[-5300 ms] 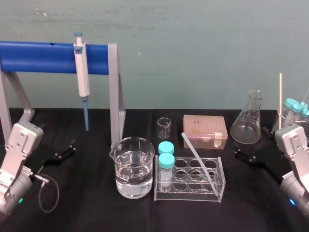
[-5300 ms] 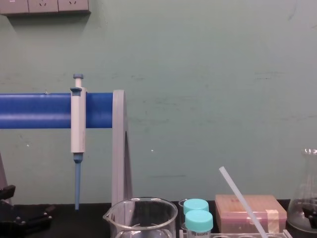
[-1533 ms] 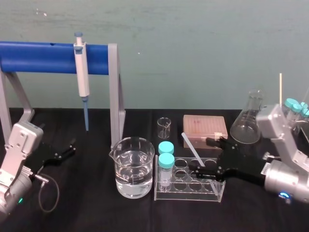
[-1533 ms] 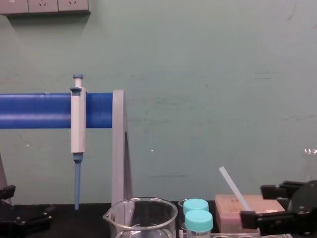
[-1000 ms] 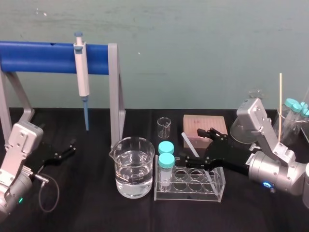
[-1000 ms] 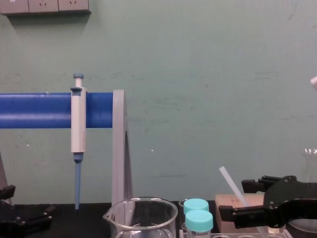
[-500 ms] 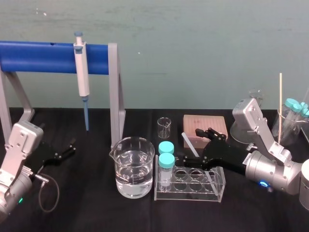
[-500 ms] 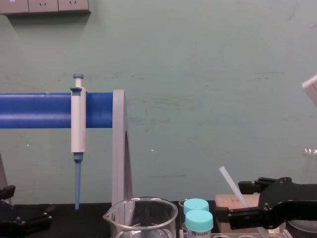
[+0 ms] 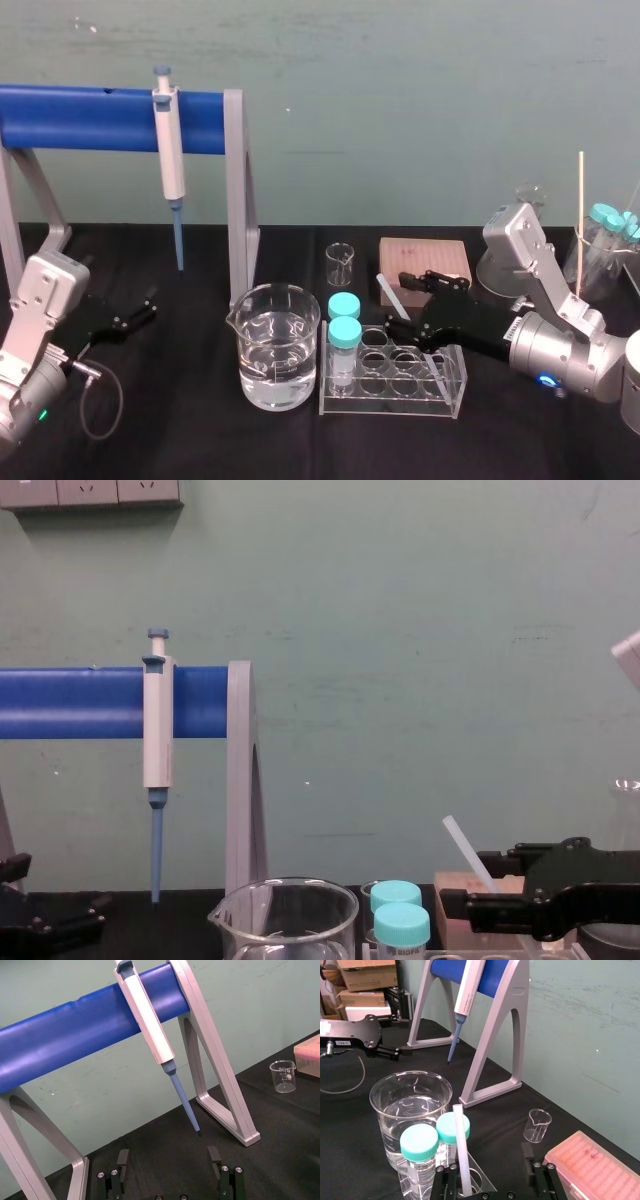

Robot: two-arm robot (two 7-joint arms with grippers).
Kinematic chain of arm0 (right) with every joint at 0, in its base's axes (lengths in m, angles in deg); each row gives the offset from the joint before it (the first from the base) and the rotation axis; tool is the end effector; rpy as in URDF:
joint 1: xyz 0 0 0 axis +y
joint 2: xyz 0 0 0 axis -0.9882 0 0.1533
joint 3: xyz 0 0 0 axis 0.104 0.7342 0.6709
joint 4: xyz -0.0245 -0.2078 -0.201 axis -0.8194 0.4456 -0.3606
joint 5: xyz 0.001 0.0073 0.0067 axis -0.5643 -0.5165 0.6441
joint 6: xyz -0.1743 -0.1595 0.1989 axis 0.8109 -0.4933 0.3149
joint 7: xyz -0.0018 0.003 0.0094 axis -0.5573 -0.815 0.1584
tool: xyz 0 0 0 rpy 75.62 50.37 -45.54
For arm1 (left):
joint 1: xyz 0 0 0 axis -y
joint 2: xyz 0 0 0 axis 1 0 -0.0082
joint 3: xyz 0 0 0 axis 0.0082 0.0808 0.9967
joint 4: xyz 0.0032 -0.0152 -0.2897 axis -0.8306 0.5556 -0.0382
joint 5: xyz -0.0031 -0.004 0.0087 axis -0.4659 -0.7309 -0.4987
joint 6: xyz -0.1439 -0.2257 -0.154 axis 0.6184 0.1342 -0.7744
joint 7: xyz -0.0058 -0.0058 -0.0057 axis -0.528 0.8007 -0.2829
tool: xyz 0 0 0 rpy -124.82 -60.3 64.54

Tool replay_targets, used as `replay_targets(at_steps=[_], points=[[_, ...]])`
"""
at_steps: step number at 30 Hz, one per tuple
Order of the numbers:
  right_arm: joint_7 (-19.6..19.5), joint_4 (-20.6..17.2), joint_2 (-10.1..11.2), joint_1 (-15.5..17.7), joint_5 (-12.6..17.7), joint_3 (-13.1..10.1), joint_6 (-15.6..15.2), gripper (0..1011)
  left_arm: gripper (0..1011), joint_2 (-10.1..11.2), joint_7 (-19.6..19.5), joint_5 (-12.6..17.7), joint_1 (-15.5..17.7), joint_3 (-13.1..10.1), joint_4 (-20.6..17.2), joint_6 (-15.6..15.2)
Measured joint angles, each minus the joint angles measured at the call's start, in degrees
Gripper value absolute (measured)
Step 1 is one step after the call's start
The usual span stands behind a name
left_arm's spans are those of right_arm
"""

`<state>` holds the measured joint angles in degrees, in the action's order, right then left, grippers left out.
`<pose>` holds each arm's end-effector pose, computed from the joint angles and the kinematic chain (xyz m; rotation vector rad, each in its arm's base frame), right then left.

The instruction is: Pick up the stirring rod with one hand, then place it down.

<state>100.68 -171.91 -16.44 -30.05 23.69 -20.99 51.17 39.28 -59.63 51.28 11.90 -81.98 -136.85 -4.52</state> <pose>0.4021 -0.0450 -0.2443 -0.2983 -0.0963 -0.7031 0.3580 0.0826 -0.3023 0.3044 -0.2851 1.2481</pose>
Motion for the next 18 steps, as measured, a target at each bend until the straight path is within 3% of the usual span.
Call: replay_targets(at_steps=[18], points=[[0.0,-0.1,0.1,0.0,0.1,0.0,0.0,147,1000,0.0,0.0,0.0,0.0,0.0,0.0,0.0]])
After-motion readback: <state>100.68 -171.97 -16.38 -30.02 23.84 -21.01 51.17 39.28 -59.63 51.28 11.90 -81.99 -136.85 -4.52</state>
